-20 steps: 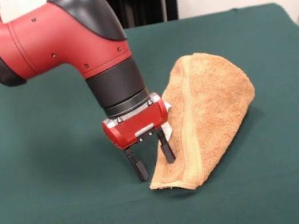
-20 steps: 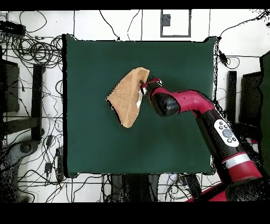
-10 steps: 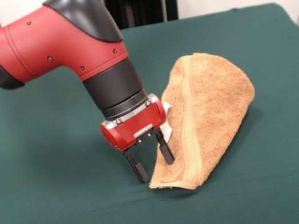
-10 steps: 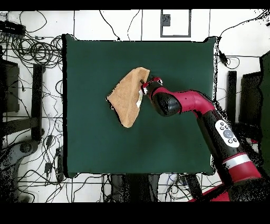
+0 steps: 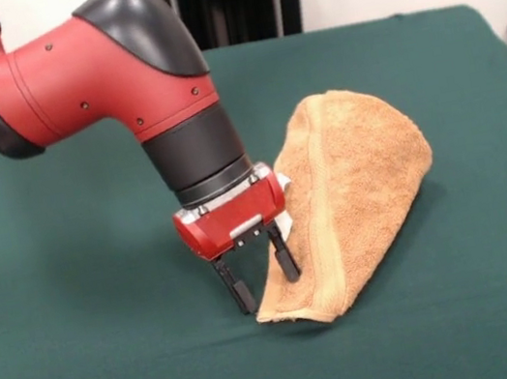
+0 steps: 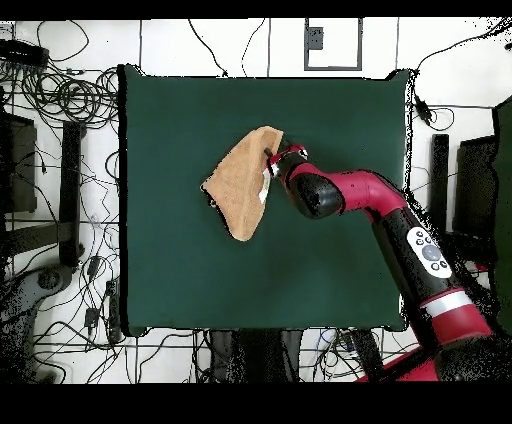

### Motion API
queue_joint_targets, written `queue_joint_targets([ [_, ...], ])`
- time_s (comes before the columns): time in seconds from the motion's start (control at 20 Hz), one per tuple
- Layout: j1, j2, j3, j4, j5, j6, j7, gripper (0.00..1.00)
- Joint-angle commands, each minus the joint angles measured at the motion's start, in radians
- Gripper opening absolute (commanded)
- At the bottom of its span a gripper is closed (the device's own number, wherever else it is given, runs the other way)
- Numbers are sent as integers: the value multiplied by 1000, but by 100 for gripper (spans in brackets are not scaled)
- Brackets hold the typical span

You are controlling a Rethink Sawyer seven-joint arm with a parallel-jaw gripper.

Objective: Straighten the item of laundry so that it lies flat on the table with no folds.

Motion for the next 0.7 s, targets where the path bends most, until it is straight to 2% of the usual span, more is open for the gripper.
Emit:
queue_joint_targets([
  [0.05, 41, 83, 47, -80, 7, 133, -364, 100],
  [0.4, 35, 106, 59, -82, 25, 175, -416, 100],
  [0.45, 33, 108, 60, -83, 28, 178, -422, 0],
  [0.7, 24, 127, 67, -87, 46, 190, -449, 0],
])
